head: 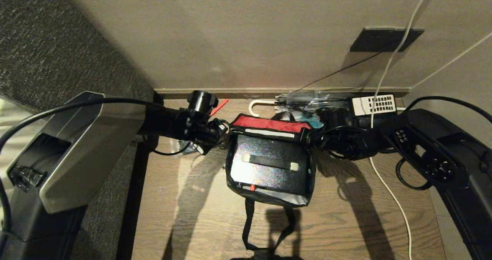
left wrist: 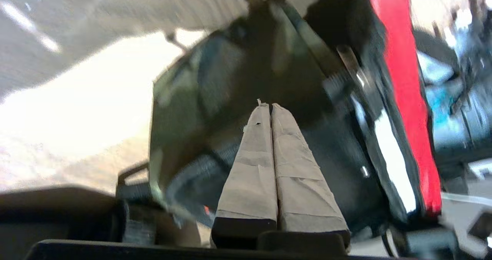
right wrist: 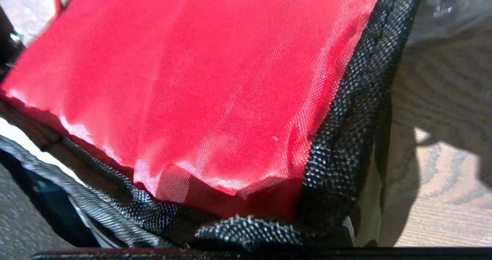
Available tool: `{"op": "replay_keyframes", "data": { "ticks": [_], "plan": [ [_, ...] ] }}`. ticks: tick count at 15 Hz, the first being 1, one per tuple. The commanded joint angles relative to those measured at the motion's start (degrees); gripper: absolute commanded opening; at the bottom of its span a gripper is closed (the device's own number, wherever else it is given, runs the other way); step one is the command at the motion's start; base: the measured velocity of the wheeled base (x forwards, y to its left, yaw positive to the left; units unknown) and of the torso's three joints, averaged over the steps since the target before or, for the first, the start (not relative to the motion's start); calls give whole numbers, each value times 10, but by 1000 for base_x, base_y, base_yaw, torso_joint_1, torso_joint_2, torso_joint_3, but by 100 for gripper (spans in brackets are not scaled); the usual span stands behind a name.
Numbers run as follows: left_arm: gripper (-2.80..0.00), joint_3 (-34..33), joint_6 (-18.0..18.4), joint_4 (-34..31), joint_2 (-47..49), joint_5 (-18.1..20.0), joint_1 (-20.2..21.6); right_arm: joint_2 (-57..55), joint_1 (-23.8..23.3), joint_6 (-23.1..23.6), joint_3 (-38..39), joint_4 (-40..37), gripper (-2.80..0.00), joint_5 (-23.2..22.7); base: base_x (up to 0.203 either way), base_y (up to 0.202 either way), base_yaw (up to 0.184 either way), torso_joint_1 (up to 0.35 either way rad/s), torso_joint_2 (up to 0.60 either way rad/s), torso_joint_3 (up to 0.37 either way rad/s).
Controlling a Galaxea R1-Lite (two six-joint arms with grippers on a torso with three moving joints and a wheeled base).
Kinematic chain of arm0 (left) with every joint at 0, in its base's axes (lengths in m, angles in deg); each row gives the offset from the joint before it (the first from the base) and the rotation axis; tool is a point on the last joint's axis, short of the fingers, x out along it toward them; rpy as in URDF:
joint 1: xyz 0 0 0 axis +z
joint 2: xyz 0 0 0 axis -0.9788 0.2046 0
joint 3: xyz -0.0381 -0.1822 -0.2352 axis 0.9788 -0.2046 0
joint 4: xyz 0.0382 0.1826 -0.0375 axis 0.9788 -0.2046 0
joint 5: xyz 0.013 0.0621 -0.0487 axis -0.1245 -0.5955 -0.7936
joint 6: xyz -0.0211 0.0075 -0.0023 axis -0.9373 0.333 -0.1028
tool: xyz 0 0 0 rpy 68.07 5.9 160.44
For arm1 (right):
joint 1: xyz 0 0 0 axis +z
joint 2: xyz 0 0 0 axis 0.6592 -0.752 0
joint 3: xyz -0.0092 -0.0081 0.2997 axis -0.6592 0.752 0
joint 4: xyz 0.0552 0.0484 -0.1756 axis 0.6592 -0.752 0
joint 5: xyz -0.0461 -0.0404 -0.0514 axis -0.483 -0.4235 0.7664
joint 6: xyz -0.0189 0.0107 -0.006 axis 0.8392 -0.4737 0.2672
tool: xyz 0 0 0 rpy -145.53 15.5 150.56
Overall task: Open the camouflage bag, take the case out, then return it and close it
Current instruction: Close the top of the storage box
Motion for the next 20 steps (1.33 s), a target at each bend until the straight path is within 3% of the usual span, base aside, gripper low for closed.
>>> {"op": "replay_keyframes", "data": {
  "ticks": [1, 4, 11, 18, 20],
  "plan": [
    [-280, 2, 0, 23, 25, 2, 7, -2, -6, 7, 10, -1, -280, -1, 0, 0, 0, 0, 0, 0],
    [-280, 14, 8, 41, 43, -1, 8, 7, -40, 74, 40, -11, -280, -1, 0, 0, 0, 0, 0, 0],
    [-280, 100, 34, 55, 114, -35, 15, 34, -49, 96, 70, -45, -280, -2, 0, 0, 0, 0, 0, 0],
    [-280, 43, 30, 45, 106, -26, -8, 14, -60, 102, 44, -48, -280, 0, 0, 0, 0, 0, 0, 0],
    [-280, 28, 47, 49, 112, -31, -10, 13, -60, 102, 34, -48, -280, 0, 0, 0, 0, 0, 0, 0]
  ]
}}
